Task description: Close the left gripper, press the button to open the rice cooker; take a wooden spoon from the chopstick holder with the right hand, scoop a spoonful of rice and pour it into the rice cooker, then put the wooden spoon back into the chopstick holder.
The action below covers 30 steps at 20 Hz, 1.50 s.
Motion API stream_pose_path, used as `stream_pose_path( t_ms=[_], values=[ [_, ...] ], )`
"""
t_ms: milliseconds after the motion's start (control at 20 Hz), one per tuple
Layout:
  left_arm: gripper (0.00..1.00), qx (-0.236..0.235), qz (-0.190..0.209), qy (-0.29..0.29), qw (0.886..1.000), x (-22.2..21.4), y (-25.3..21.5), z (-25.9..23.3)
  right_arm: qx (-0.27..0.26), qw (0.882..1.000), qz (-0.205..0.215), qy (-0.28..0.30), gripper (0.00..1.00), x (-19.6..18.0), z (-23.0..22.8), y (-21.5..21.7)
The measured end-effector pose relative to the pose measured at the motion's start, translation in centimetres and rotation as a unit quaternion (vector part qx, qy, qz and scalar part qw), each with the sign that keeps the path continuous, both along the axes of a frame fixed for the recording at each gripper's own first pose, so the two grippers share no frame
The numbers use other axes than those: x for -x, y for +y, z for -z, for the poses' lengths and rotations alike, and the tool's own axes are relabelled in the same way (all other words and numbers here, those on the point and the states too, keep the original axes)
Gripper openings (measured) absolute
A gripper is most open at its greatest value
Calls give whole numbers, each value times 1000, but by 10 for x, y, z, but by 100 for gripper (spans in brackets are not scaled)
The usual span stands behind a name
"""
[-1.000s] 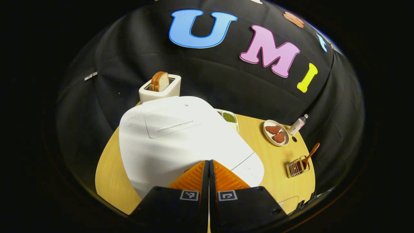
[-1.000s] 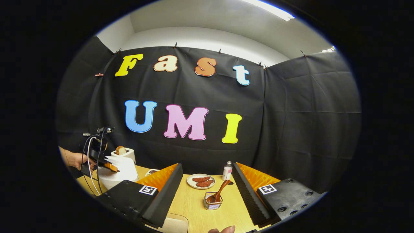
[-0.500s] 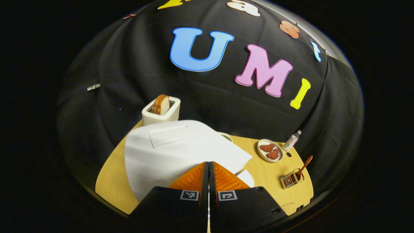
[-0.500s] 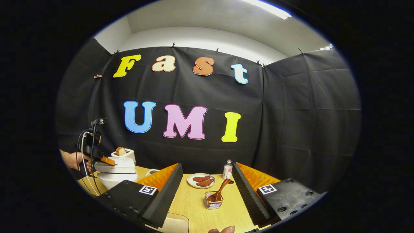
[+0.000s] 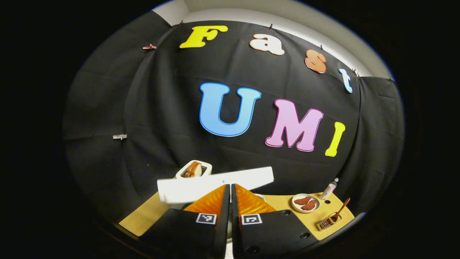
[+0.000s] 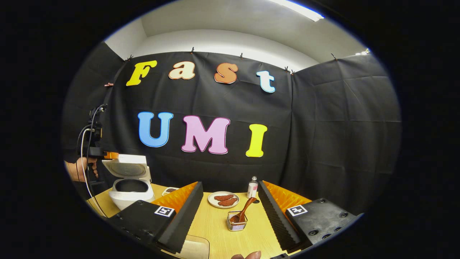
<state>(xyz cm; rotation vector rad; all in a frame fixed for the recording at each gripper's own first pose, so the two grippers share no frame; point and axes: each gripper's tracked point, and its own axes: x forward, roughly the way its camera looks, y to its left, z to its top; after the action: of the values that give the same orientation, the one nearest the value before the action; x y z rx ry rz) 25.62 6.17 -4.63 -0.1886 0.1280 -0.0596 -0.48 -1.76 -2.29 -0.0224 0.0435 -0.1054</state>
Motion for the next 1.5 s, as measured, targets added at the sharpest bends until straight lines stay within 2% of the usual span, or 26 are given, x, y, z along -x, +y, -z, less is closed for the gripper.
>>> stream_pose_path(
  t_ms=[50, 200, 250, 300, 500, 750, 900, 1050, 1200, 1500],
  values=[
    [14, 5, 3, -6, 1000, 7, -1, -5, 0, 1000, 0, 1, 97, -1, 0, 1],
    [67, 9, -15, -24, 1000, 31, 4, -15, -3, 1000, 0, 6, 97, -2, 5, 0],
    [78, 10, -20, -33, 999, 41, 4, -22, -4, 1000, 1, 9, 97, -1, 8, 0],
    [84, 11, -22, -43, 999, 53, 0, -28, -3, 1000, 0, 15, 97, 0, 13, -1],
    [93, 9, -19, -48, 999, 104, -20, -34, -13, 999, -16, 31, 98, -7, 28, -1],
    [93, 16, -2, -37, 999, 151, -46, -26, -38, 997, -34, 53, 98, -37, 58, -19],
    [93, 16, 16, -13, 1000, 176, -63, -8, -71, 993, -53, 81, 98, -65, 90, -31],
    [93, -7, 26, 9, 1000, 195, -70, 10, -115, 984, -63, 123, 98, -94, 131, -48],
    [93, -23, 35, 24, 999, 210, -81, 21, -166, 973, -52, 150, 96, -125, 169, -67],
    [93, -37, 42, 56, 997, 227, -102, 38, -231, 949, -42, 212, 96, -173, 256, -89]
  ],
)
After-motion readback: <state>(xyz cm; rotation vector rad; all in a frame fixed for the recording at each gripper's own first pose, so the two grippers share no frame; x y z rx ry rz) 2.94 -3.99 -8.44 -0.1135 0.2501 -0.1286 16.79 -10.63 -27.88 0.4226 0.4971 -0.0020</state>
